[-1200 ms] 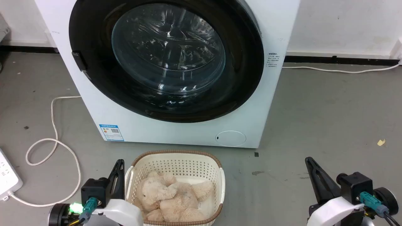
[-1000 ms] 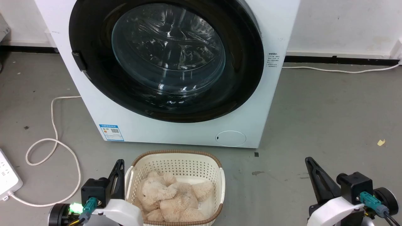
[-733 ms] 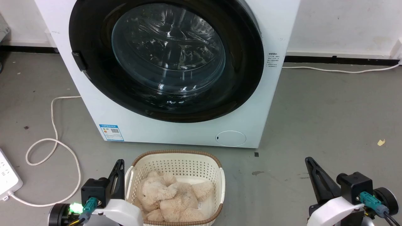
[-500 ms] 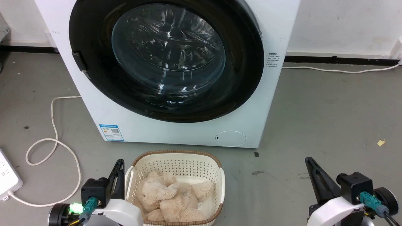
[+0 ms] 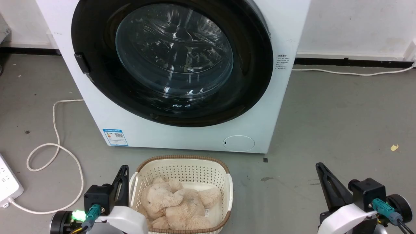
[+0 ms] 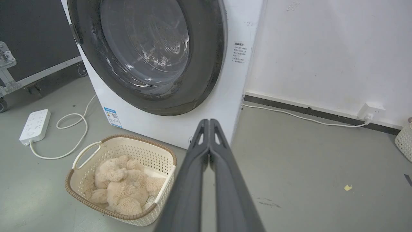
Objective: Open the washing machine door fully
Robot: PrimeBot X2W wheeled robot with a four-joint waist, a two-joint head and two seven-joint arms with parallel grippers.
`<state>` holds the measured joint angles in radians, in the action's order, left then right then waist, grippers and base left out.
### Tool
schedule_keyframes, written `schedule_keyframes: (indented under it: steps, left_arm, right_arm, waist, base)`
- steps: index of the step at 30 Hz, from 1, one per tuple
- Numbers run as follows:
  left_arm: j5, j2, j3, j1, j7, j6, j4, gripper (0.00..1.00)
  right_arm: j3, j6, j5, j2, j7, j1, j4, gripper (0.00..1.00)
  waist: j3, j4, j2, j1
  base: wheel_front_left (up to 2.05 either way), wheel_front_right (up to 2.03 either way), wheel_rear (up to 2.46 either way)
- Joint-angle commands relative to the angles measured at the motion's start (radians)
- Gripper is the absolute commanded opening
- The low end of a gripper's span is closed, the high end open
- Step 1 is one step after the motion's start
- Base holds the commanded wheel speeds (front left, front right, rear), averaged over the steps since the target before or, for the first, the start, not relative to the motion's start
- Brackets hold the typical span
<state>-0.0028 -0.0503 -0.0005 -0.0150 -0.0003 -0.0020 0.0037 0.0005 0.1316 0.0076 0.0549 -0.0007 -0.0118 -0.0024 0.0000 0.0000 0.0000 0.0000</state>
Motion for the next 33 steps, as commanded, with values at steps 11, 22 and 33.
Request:
schedule_keyframes:
  steps: [11, 22, 33]
  left_arm:
    - [0.0, 0.0, -0.001, -0.001, -0.001, 0.0, 0.001, 1.0]
    - [-0.004, 0.0, -0.017, -0.001, -0.024, 0.008, 0.002, 1.0]
    - [-0.008, 0.0, -0.034, 0.006, -0.047, 0.016, -0.005, 1.0]
  right_arm:
    - [0.001, 0.0, 0.002, 0.0, -0.001, -0.001, 0.0, 1.0]
    - [0.003, 0.0, 0.017, 0.0, -0.023, -0.003, 0.0, 1.0]
    - [0.004, 0.0, 0.016, 0.002, -0.043, 0.008, -0.012, 1.0]
  waist:
    - [0.0, 0.0, 0.0, 0.0]
    - [0.003, 0.001, 0.0, 0.0]
    - [0.027, 0.008, 0.0, 0.0]
  base:
    - [0.0, 0.0, 0.0]
    - [0.0, 0.0, 0.0]
    - [0.0, 0.0, 0.0]
